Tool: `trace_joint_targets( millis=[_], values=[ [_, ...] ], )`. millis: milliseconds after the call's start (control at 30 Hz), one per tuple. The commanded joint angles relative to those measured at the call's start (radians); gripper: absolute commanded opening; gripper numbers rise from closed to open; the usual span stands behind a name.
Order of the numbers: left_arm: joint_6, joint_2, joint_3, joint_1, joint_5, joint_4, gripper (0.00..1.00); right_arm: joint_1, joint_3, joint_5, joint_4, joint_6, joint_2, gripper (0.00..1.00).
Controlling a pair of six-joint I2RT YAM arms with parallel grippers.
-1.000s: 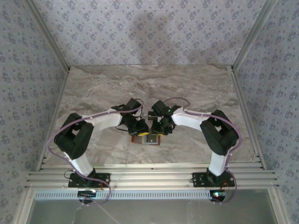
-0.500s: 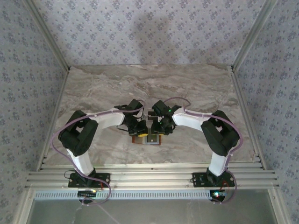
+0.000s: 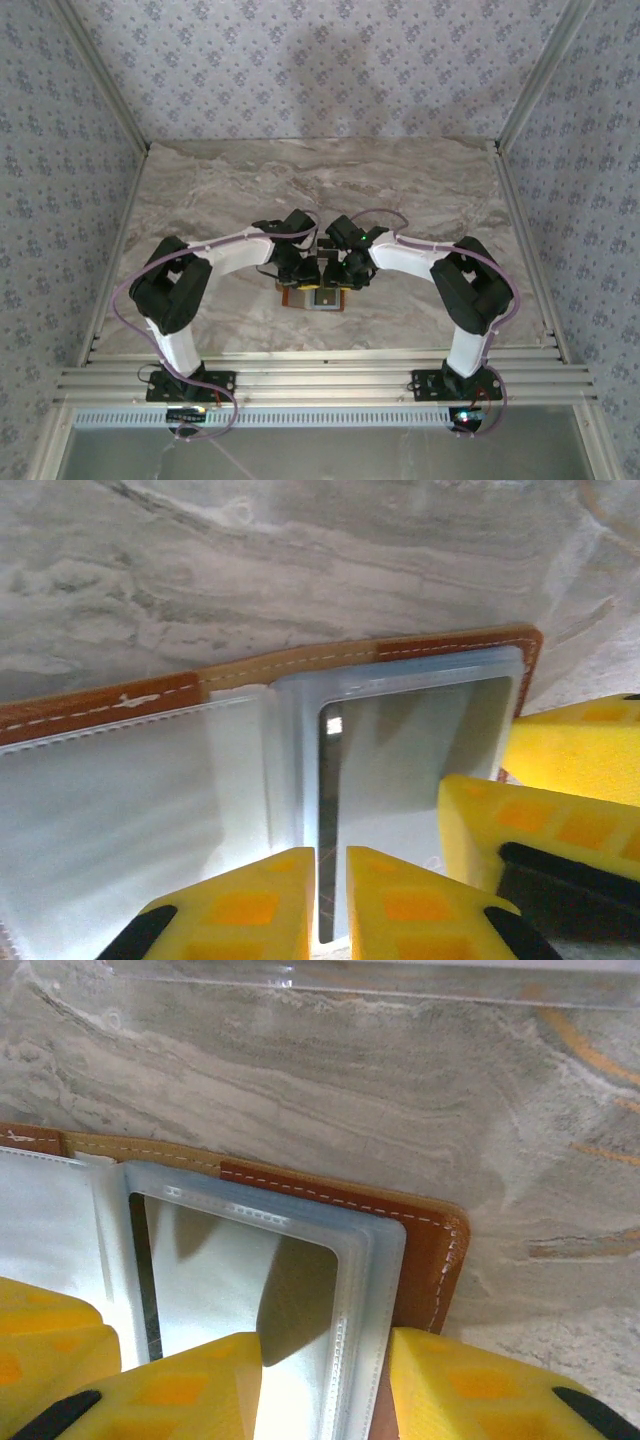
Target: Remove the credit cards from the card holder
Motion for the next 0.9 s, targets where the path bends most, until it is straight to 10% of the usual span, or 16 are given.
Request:
trace_joint_targets(
  millis=[0,867],
  values=[
    [0.034,0.024,0.022,-0.012,-0.023,-0.056,0.17,0.002,-0.019,0.002,-0.019,0.015,-0.024,0.4],
    [0.065,0.075,0.051,-0.057,-0.133,-0.11,0.21,-0.004,-0.058,0.016,-0.02,0.05,-0.084,0.43]
  ],
)
